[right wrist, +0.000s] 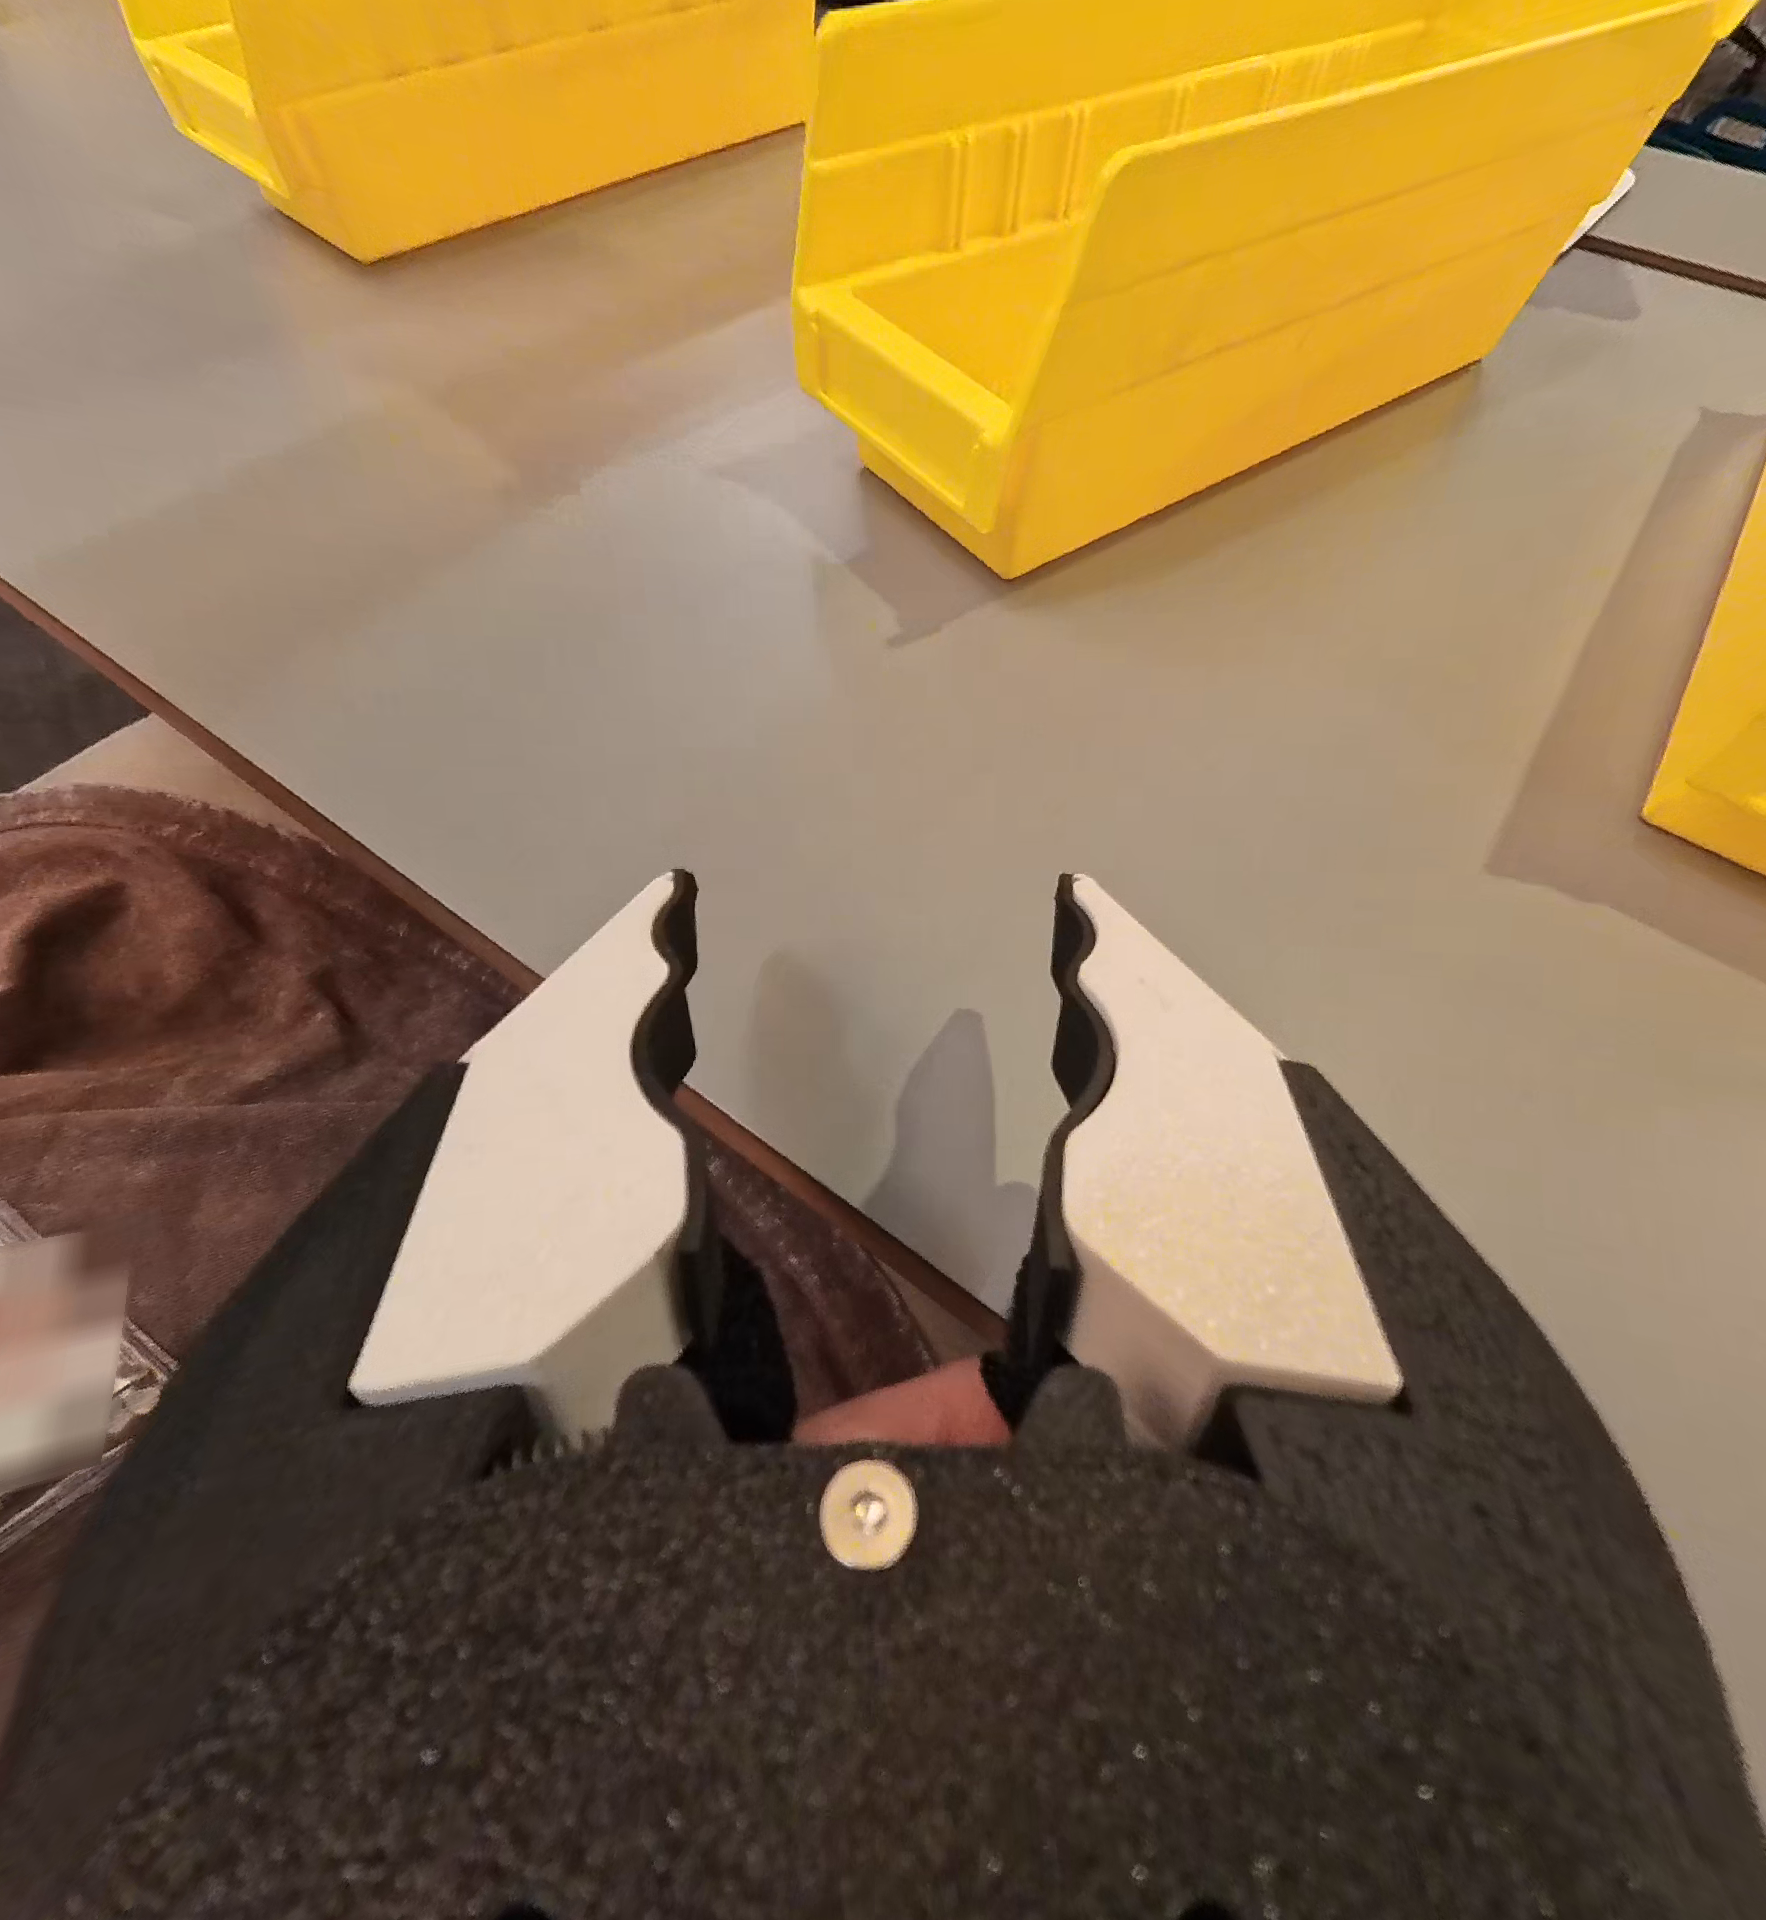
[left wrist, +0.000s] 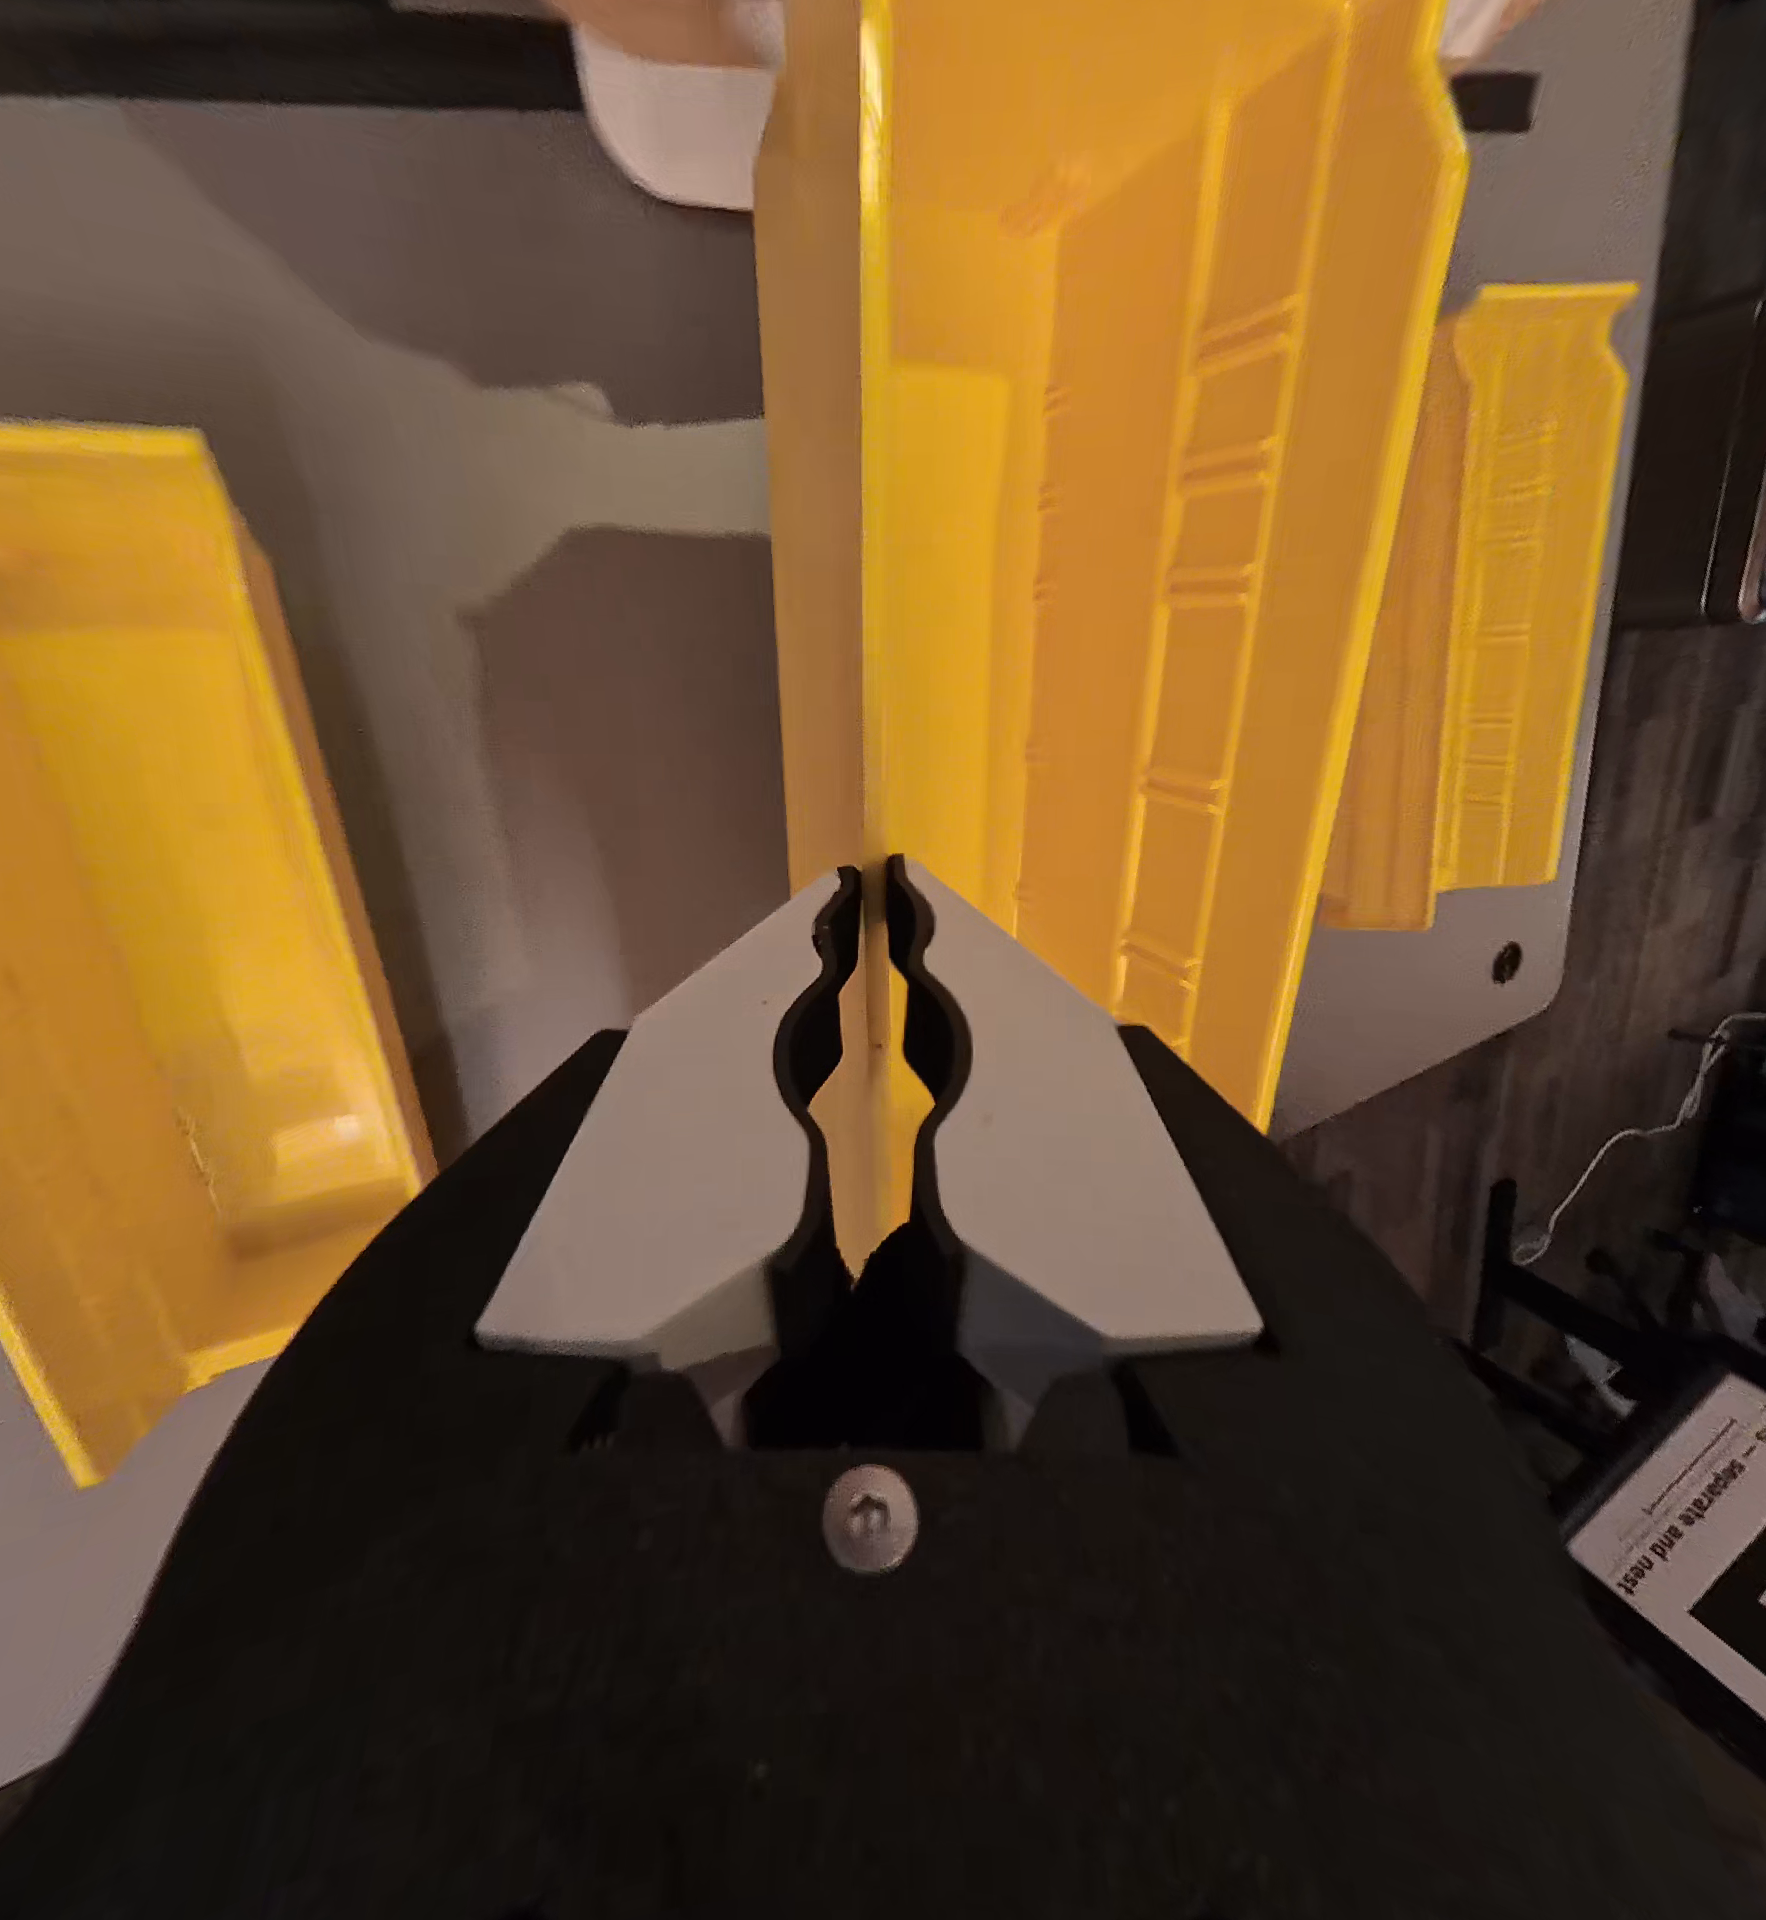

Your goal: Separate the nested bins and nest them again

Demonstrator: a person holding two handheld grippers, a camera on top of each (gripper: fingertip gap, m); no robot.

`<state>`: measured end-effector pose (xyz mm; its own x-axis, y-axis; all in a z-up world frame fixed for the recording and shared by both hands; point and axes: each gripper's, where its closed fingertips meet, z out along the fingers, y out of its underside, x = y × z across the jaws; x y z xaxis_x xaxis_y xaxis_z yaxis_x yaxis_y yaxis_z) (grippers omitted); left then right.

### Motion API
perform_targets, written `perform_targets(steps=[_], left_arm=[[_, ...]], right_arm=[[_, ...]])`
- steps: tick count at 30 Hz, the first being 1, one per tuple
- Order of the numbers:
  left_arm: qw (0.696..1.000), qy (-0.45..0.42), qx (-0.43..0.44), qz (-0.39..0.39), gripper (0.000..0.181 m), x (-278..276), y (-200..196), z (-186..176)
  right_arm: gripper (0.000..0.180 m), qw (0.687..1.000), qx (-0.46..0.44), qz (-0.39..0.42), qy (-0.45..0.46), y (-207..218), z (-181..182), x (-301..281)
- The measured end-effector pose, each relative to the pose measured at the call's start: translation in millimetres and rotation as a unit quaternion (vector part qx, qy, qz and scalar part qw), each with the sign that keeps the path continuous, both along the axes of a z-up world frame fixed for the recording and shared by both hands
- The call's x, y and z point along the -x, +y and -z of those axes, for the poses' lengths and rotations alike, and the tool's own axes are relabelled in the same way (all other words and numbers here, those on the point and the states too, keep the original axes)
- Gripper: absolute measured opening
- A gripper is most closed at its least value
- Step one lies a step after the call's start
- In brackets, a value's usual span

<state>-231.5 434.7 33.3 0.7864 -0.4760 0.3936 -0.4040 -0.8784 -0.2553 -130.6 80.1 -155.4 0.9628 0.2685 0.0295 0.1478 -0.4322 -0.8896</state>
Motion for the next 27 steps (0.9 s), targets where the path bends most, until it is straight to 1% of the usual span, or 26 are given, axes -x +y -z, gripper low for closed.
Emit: perform_targets(steps=[5, 8, 12, 16, 22, 27], left_arm=[[0.999, 0.024, 0.019, -0.044, 0.002, 42.1, 8.2, 56.3], [0.997, 0.056, 0.017, -0.045, 0.002, 56.1, 8.4, 91.0], [0.996, 0.073, 0.03, -0.042, 0.002, 65.1, 2.9, 123.5], [0.995, 0.085, 0.029, -0.044, 0.002, 72.5, 1.8, 138.0], [0.996, 0.055, 0.022, -0.073, 0.002, 69.4, 1.0, 137.7], [0.995, 0.026, 0.036, -0.089, 0.003, 60.5, -7.1, 137.4]], right_arm=[[0.069, 1.0, 0.005, -0.004, -0.006, 1.1, 3.2, 2.6], [0.069, 1.0, 0.008, -0.003, -0.009, 1.1, 5.0, 2.3], [0.069, 1.0, 0.007, 0.0, -0.005, 0.3, 4.3, 0.3], [0.069, 1.0, 0.009, 0.001, -0.005, -0.2, 5.2, -0.4], [0.069, 1.0, 0.012, -0.004, -0.008, -0.4, 6.4, 2.2], [0.069, 1.0, 0.013, -0.008, -0.013, -1.0, 7.9, 4.5]])
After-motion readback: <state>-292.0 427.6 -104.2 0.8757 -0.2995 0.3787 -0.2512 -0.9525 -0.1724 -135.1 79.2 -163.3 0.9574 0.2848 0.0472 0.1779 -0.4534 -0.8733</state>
